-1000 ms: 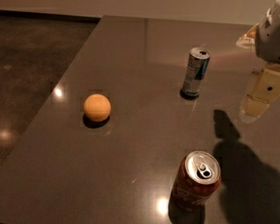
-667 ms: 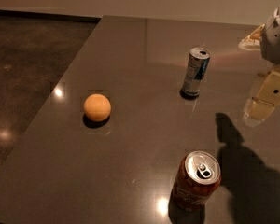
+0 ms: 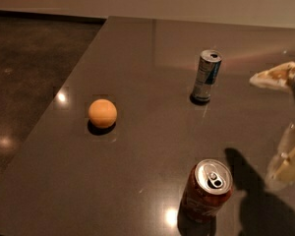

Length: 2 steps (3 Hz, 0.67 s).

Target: Move coke can near orange

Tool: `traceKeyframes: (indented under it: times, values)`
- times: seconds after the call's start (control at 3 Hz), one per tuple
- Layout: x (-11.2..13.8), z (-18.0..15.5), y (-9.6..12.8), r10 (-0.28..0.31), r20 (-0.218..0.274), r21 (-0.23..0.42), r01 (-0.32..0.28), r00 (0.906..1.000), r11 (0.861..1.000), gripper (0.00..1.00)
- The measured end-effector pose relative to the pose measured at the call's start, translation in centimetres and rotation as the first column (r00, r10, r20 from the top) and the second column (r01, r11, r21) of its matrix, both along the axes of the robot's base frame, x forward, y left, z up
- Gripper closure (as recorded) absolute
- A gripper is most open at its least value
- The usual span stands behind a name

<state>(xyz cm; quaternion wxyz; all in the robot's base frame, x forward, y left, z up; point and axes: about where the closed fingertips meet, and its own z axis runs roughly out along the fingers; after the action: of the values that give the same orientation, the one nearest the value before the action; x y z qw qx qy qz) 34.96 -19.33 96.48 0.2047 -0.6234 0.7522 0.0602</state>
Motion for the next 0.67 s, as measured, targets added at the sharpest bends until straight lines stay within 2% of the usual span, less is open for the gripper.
traceKeyframes:
  times: [0.33,0.67]
  values:
    - [-3.7,-1.0,2.7,0.075,-0.022,0.068,-0.074,0.9969,0.995,0.0]
    - [-6.3,-2.3,5.6,0.139,-0.037,0.115,-0.134,0.9896,0.984,0.0]
